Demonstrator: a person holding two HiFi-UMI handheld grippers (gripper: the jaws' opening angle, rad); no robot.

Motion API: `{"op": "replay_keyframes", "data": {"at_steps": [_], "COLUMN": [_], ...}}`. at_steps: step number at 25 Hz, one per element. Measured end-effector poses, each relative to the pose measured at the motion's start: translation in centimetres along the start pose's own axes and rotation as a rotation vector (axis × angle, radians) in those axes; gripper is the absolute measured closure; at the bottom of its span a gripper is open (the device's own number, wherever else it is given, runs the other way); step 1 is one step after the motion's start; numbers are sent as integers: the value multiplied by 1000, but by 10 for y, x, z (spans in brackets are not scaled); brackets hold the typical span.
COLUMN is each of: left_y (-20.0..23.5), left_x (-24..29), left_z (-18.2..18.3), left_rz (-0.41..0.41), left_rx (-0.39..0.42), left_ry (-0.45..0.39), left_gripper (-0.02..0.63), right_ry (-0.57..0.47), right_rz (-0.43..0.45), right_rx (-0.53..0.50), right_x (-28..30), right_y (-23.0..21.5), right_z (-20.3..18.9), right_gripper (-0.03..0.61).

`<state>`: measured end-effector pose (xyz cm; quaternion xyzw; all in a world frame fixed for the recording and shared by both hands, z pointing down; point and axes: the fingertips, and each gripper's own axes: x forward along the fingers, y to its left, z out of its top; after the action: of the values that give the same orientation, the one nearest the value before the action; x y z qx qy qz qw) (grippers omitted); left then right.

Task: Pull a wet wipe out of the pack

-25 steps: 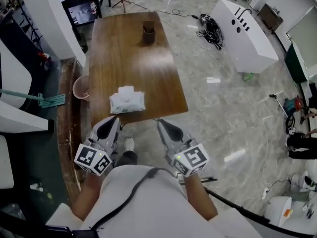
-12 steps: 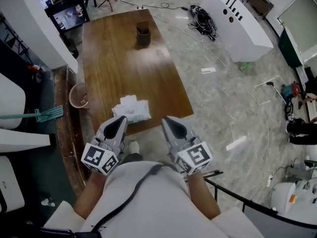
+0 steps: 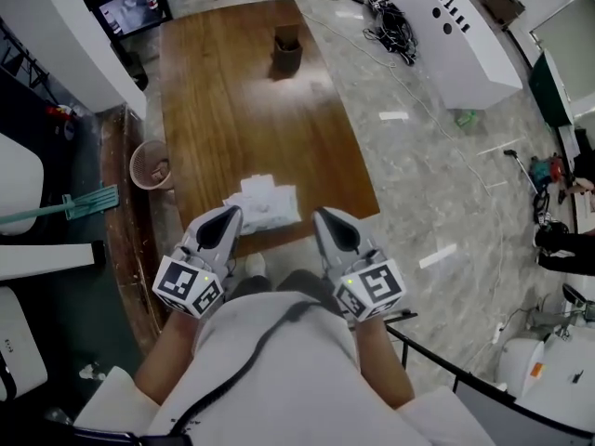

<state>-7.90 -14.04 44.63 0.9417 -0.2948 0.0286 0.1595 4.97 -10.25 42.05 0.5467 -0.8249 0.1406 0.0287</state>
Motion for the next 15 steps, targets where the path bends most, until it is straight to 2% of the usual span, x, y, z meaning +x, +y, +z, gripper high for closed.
{"op": "replay_keyframes", "data": {"at_steps": [3,5,9,15], "left_y": [10,13,16,16], "left_x": [1,3,11,24], "left_z": [1,1,-8,-47], "left_rz": [-3,2,14,41], "left_rx": [-48,-52,-15,42], "left_ry": [3,4,38,135], "left_gripper": [609,609,609,607], "right_ry": [14,16,16,93], "right_rz": [15,32,66,157], "right_rx": [9,9,-1,-60], "right_x": [14,22,35,60], "right_y": [2,3,0,-6], "right_z": [-1,-1,-3,-45], "right_gripper": [569,569,569,569]}}
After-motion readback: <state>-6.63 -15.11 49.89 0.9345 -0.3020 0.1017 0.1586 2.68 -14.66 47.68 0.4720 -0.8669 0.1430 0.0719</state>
